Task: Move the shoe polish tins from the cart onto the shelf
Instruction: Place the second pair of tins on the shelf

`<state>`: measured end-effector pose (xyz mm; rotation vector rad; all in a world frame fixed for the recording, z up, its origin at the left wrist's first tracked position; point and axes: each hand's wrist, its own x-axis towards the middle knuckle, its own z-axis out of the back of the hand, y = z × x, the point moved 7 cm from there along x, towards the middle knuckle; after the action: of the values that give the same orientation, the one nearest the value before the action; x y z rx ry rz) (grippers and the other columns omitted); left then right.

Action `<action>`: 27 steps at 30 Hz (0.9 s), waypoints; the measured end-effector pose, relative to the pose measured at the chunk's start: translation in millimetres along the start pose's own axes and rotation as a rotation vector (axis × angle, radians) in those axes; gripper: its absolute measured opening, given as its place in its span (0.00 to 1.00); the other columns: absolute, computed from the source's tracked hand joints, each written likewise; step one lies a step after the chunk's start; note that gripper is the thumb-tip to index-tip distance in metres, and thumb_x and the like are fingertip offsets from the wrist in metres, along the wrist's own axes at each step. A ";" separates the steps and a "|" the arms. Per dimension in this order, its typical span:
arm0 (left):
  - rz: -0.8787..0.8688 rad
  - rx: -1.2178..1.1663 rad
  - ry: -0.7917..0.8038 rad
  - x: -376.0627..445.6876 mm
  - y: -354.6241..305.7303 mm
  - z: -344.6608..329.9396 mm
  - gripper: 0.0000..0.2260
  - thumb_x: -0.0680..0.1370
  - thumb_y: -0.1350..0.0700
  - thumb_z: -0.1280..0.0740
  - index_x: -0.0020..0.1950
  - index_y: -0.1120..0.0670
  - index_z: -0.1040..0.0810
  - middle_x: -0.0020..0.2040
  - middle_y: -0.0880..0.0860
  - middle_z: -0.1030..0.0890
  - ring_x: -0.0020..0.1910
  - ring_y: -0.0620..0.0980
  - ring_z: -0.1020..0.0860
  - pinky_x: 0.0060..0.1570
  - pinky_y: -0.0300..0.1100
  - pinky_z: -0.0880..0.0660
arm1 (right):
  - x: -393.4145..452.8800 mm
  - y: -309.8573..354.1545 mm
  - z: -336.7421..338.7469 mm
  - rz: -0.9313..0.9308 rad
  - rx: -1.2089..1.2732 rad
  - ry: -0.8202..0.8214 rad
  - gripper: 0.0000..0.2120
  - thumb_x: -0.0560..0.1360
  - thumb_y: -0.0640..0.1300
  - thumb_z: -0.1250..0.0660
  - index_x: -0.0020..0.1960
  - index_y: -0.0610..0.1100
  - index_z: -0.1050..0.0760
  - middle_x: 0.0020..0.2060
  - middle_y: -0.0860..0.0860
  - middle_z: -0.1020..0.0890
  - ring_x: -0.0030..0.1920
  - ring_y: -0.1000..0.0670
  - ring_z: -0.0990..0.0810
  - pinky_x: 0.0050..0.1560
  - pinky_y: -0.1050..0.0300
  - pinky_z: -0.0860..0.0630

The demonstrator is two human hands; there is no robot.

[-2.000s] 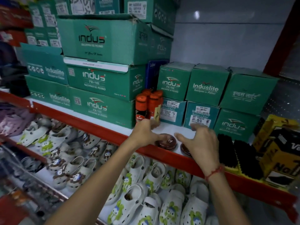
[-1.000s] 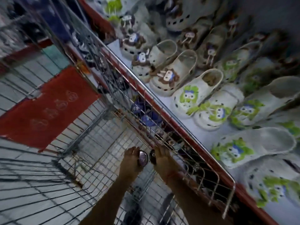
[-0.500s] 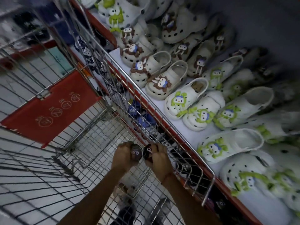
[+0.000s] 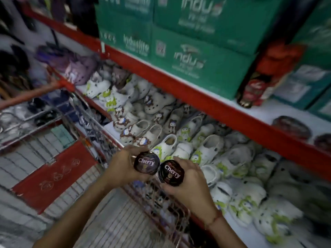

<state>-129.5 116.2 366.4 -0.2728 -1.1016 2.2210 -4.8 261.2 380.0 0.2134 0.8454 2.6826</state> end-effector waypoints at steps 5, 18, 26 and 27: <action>-0.094 -0.102 0.035 32.0 -68.4 15.2 0.32 0.53 0.51 0.17 0.54 0.42 0.23 0.53 0.46 0.18 0.50 0.36 0.19 0.53 0.37 0.21 | -3.1 10.8 79.5 -0.005 0.040 -0.056 0.38 0.63 0.55 0.22 0.69 0.52 0.32 0.64 0.52 0.26 0.65 0.50 0.30 0.63 0.58 0.30; -0.308 -0.030 0.033 137.5 -296.3 -60.8 0.31 0.50 0.43 0.20 0.50 0.53 0.18 0.44 0.50 0.14 0.43 0.45 0.17 0.42 0.43 0.19 | -5.9 -76.1 307.2 -0.191 -0.018 -0.329 0.33 0.62 0.47 0.21 0.64 0.42 0.26 0.58 0.45 0.18 0.55 0.45 0.19 0.57 0.49 0.22; -0.236 0.195 0.173 182.8 -323.8 -139.5 0.21 0.54 0.48 0.19 0.34 0.61 0.21 0.35 0.58 0.19 0.39 0.53 0.22 0.32 0.47 0.31 | 31.1 -153.0 314.4 -0.390 -0.133 -0.237 0.35 0.59 0.51 0.23 0.60 0.33 0.25 0.59 0.37 0.20 0.56 0.40 0.19 0.54 0.41 0.20; -0.226 0.206 0.187 185.2 -323.6 -145.6 0.21 0.54 0.48 0.19 0.35 0.62 0.19 0.37 0.59 0.17 0.41 0.54 0.21 0.33 0.46 0.30 | 31.7 -158.1 313.1 -0.403 -0.127 -0.212 0.36 0.61 0.50 0.23 0.64 0.34 0.27 0.64 0.39 0.22 0.60 0.41 0.21 0.60 0.42 0.22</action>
<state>-63.3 469.7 542.0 -0.2485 -0.7584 2.0413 79.5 561.0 544.6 0.2611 0.5792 2.2780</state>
